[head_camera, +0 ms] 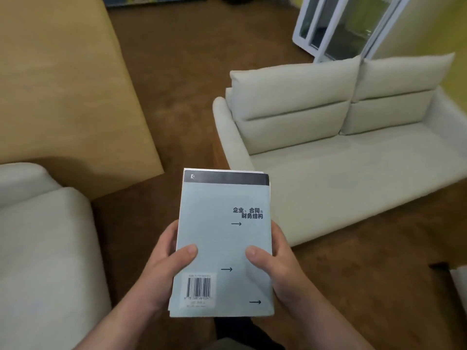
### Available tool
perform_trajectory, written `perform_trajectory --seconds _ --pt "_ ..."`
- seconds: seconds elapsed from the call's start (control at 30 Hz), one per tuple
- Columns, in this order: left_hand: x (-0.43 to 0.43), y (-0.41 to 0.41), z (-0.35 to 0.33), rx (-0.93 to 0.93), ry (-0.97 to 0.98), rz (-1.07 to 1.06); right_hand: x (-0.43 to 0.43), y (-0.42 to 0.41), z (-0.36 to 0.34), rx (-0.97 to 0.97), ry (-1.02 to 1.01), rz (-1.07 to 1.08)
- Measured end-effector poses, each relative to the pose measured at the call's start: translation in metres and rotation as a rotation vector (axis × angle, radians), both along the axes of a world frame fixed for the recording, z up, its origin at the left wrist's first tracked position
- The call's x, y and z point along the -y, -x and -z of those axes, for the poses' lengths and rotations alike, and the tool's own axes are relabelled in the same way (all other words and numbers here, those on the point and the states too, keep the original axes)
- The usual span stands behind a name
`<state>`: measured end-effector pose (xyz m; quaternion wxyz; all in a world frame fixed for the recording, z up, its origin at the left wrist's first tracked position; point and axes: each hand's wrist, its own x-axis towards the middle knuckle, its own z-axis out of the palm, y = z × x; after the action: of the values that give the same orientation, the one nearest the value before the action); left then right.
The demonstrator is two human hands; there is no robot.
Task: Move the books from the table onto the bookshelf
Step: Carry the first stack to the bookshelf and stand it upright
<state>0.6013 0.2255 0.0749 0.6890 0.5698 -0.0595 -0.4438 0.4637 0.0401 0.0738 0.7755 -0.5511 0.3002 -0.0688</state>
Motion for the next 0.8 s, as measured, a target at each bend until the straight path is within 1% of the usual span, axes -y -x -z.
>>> perform_trajectory --seconds 0.3,0.4,0.53,0.63,0.8 --pt "0.034 -0.108 -0.007 -0.004 -0.032 -0.233 0.065 -0.158 0.003 0.006 -0.05 -0.262" --pt "0.038 -0.143 -0.008 0.011 -0.035 -0.302 0.073 -0.206 0.007 0.001 -0.051 -0.29" --pt "0.047 -0.204 -0.011 0.041 -0.028 -0.316 0.084 -0.273 0.011 -0.036 -0.07 -0.331" --pt "0.058 -0.265 -0.004 0.027 -0.025 -0.327 0.095 -0.332 0.012 -0.041 -0.053 -0.337" --pt "0.083 -0.38 0.0 0.017 -0.015 -0.249 0.113 -0.43 0.001 -0.012 -0.037 -0.281"
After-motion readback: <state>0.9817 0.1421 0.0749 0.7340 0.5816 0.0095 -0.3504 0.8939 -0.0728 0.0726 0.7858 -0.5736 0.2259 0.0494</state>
